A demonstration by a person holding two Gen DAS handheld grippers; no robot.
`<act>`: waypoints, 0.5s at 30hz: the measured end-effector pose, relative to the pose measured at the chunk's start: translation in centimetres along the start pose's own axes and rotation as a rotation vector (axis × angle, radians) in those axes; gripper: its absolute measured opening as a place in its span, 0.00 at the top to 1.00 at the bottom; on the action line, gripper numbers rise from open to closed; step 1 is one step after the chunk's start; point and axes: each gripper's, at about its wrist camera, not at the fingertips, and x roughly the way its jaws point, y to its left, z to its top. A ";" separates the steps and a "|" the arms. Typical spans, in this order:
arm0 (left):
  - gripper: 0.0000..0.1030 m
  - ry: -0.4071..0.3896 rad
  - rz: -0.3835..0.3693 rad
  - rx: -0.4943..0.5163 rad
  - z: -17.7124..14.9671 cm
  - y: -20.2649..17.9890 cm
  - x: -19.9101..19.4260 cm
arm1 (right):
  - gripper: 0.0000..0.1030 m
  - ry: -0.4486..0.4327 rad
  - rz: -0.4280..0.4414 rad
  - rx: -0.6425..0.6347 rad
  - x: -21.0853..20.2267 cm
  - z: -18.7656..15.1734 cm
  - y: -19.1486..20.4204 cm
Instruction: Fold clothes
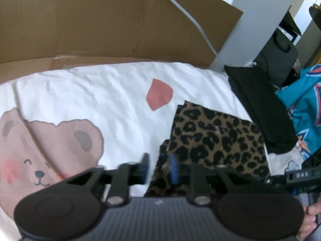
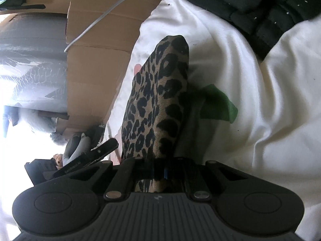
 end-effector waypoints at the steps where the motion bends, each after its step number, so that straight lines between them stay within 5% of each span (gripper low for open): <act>1: 0.52 0.007 -0.007 0.006 0.0 -0.1 0.4 | 0.94 0.000 0.001 0.000 0.0 0.0 0.0; 11: 0.44 0.116 -0.143 -0.123 -0.8 2.2 3.6 | 0.94 0.001 -0.002 0.007 0.0 0.1 -0.3; 15: 0.48 0.135 -0.184 -0.143 -0.9 2.5 3.9 | 0.94 0.002 -0.005 0.005 0.0 0.1 -0.3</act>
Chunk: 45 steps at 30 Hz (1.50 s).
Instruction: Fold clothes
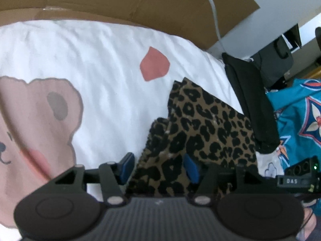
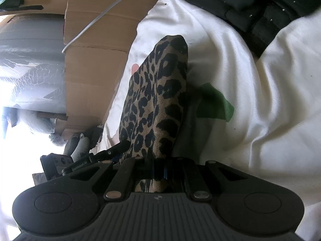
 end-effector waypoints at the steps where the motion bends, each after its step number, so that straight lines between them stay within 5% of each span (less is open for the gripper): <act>1: 0.53 -0.006 0.006 0.010 0.0 -0.1 0.0 | 0.94 0.000 0.001 0.001 0.0 0.0 0.0; 4: 0.68 -0.021 0.013 0.024 0.2 -0.1 -0.4 | 0.90 0.000 0.008 -0.003 0.0 0.0 0.1; 7: 0.78 -0.029 0.002 0.027 0.5 0.2 -1.1 | 0.72 -0.004 0.025 -0.015 -0.3 0.0 0.3; 10: 0.75 -0.022 -0.007 0.033 0.9 0.2 -1.3 | 0.61 -0.003 0.039 -0.024 -0.6 -0.3 0.2; 17: 0.40 0.006 -0.025 0.018 1.8 0.5 -0.3 | 0.62 -0.009 0.017 0.019 -1.1 -0.8 -1.2; 20: 0.38 0.036 -0.053 -0.006 2.0 1.1 0.4 | 0.64 -0.018 0.024 0.042 -1.1 -0.9 -1.7; 23: 0.35 0.057 -0.083 0.000 1.9 1.2 0.8 | 0.86 -0.013 0.009 0.050 -0.8 -0.9 -1.7; 26: 0.30 0.080 -0.125 0.000 1.8 1.3 1.0 | 0.93 -0.012 0.005 0.042 -0.7 -0.9 -1.5; 32: 0.29 0.112 -0.153 0.041 1.9 0.7 1.5 | 0.93 -0.016 0.011 0.035 -0.8 -0.8 -0.9; 35: 0.37 0.120 -0.145 0.067 2.0 0.7 1.7 | 0.93 -0.014 0.008 0.036 -0.8 -0.9 -0.9; 40: 0.65 0.085 -0.135 0.072 2.0 1.3 1.2 | 0.93 -0.012 0.003 0.023 -1.1 -0.9 -0.9; 45: 0.66 0.080 -0.138 0.077 2.2 1.0 0.6 | 0.90 -0.013 0.000 0.020 -1.2 -0.7 -0.6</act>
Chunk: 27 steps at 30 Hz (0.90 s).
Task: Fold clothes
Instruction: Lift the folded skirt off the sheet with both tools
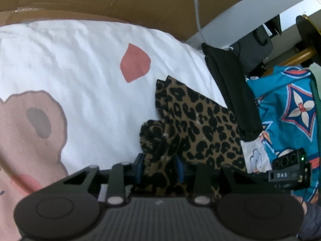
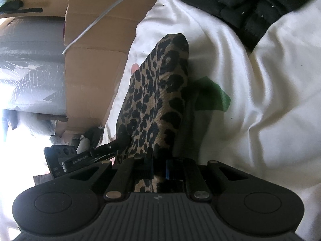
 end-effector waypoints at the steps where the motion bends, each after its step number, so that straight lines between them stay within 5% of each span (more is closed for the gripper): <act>1: 0.63 0.003 0.003 -0.002 0.1 0.0 0.1 | 0.90 -0.001 0.001 -0.001 0.0 0.0 0.0; 9: 0.27 0.020 -0.051 -0.041 0.1 0.5 1.5 | 0.90 0.001 -0.008 0.007 0.3 0.1 0.2; 12: 0.35 0.048 -0.067 -0.034 0.2 -0.1 1.9 | 0.91 -0.003 -0.014 0.001 0.3 0.1 0.3; 16: 0.66 0.062 -0.077 0.001 0.3 -0.5 1.5 | 0.93 -0.009 -0.019 0.000 0.2 0.0 0.5; 27: 0.75 0.018 -0.042 0.035 0.0 -1.5 0.4 | 0.94 -0.012 -0.032 -0.014 -0.4 0.0 1.2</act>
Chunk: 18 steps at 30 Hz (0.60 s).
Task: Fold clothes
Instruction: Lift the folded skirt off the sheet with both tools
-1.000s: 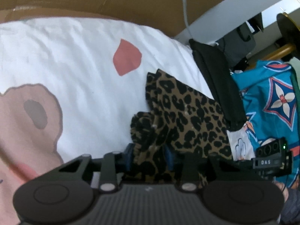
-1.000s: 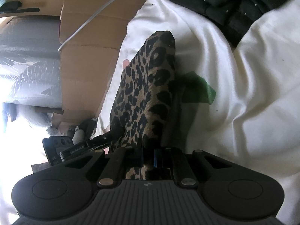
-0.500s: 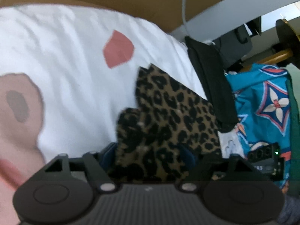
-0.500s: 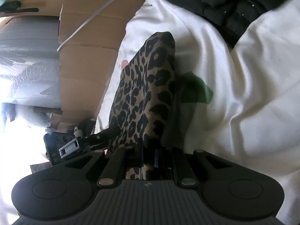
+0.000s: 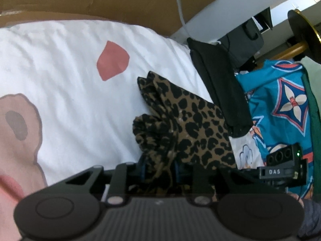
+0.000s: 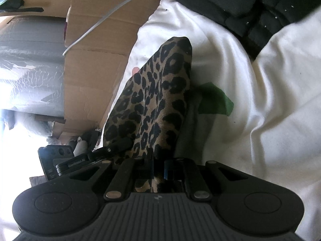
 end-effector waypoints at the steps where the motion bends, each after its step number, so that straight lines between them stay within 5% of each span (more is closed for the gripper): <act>1: 0.75 -0.001 0.003 0.002 -0.1 0.0 -0.1 | 0.94 0.004 -0.002 -0.004 -0.1 0.1 0.2; 8: 0.76 -0.047 0.002 -0.014 -0.1 -0.8 -1.9 | 0.94 -0.003 -0.016 -0.062 -1.4 0.5 2.3; 18: 0.76 -0.160 0.118 -0.012 -0.2 -4.5 -6.6 | 0.95 -0.019 -0.082 -0.186 -2.3 1.7 8.6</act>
